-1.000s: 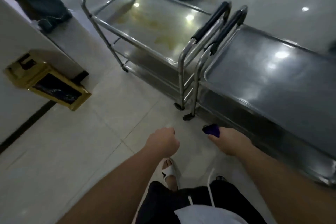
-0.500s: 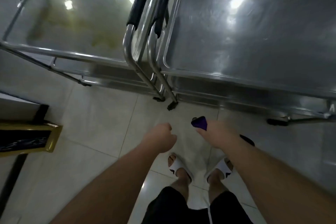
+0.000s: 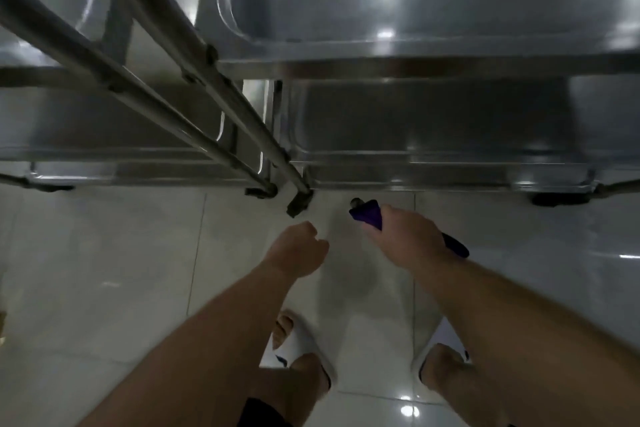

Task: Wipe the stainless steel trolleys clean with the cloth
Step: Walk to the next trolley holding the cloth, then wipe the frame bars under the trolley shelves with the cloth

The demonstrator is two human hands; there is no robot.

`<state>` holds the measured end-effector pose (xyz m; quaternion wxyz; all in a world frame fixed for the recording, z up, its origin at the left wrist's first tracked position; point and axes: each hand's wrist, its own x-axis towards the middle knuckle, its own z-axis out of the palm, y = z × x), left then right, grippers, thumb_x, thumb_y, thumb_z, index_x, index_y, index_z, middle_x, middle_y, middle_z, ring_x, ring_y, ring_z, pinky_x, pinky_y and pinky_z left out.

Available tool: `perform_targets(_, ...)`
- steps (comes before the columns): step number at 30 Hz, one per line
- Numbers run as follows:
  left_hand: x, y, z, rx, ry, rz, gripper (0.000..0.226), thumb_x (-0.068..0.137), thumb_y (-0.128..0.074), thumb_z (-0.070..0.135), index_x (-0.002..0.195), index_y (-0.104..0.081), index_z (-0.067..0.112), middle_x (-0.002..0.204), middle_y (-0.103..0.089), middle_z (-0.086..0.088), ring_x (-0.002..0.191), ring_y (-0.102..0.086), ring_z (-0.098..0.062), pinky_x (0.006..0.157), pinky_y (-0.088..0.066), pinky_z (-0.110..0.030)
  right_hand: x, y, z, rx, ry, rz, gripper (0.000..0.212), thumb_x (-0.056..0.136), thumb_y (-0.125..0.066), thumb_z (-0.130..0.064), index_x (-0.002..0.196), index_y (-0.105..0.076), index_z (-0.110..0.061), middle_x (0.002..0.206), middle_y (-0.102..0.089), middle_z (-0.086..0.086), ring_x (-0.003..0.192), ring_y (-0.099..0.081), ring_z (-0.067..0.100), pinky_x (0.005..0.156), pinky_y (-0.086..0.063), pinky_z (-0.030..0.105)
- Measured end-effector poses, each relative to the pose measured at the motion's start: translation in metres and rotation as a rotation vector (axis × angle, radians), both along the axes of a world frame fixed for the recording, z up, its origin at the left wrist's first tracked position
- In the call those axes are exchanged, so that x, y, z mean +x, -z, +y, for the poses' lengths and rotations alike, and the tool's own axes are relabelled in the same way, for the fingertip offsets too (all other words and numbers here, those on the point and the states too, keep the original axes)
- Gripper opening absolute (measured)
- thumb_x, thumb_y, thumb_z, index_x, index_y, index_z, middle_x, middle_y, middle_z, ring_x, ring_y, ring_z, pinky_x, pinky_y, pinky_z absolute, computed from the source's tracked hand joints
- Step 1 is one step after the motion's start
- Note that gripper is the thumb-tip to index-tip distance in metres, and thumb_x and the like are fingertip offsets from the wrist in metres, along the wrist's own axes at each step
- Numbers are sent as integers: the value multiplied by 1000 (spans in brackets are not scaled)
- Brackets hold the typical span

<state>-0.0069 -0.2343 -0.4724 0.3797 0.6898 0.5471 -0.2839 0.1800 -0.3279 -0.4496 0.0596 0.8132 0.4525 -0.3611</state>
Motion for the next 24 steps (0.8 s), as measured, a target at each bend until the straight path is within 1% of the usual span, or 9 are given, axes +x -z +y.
perform_targets(4, 3, 79, 28, 63, 94, 10, 52, 102, -54, 41, 148, -54, 16, 148, -56, -11, 130, -56, -30, 92, -43, -32, 4, 86, 17, 57, -50, -12, 49, 102, -47, -62, 120, -58, -17, 102, -68, 4, 90, -67, 27, 83, -56, 41)
perform_targets(7, 11, 122, 49, 121, 188, 26, 51, 102, -52, 43, 147, -54, 18, 144, -57, -9, 125, -59, -30, 92, -48, -34, 23, 140, 33, 82, -224, 53, 48, 109, -44, -46, 154, -46, -30, 145, -57, -5, 124, -60, 21, 102, -45, 32)
perform_targets(9, 16, 146, 60, 168, 265, 47, 51, 101, -51, 44, 145, -54, 18, 140, -59, -9, 122, -61, -31, 94, -52, -36, 30, 167, 50, 61, -224, 100, 48, 110, -43, -38, 158, -39, -36, 157, -47, -5, 134, -53, 20, 109, -39, 28)
perform_targets(11, 25, 167, 71, 223, 376, 80, 47, 100, -51, 40, 141, -57, 18, 138, -61, -10, 122, -62, -31, 99, -55, -42, 38, 190, 69, 100, -132, -13, 47, 106, -42, -55, 141, -55, -26, 134, -64, 3, 117, -63, 26, 100, -50, 40)
perform_targets(14, 35, 190, 78, 280, 514, 99, 42, 98, -53, 32, 137, -59, 18, 141, -62, -12, 129, -61, -33, 102, -55, -44, 44, 212, 88, 177, -167, -125, 48, 104, -42, -60, 123, -56, -19, 110, -67, 7, 96, -65, 29, 86, -54, 44)
perform_targets(16, 43, 207, 86, 323, 539, 59, 42, 100, -54, 38, 136, -59, 17, 137, -63, -12, 126, -64, -32, 97, -58, -41, 50, 222, 103, 285, -198, -201, 47, 103, -43, -61, 117, -55, -18, 103, -67, 6, 91, -66, 28, 82, -55, 43)
perform_targets(19, 50, 226, 98, 332, 494, -13, 43, 103, -53, 45, 137, -58, 19, 123, -65, -7, 103, -69, -23, 77, -62, -34, 52, 238, 125, 413, -230, -295, 48, 101, -46, -63, 112, -56, -17, 95, -66, 5, 88, -66, 29, 80, -55, 43)
perform_targets(21, 46, 239, 101, 331, 444, -53, 41, 102, -56, 46, 136, -58, 23, 113, -61, 0, 94, -67, -17, 76, -63, -32, 49, 250, 133, 481, -231, -311, 48, 101, -46, -63, 111, -56, -17, 95, -66, 6, 87, -66, 29, 80, -53, 42)
perform_targets(24, 31, 256, 104, 274, 368, -103, 36, 103, -58, 43, 135, -59, 26, 111, -59, 1, 102, -68, -21, 79, -59, -29, 44, 266, 141, 563, -235, -351, 49, 102, -44, -63, 113, -56, -17, 100, -68, 7, 87, -65, 29, 75, -48, 39)
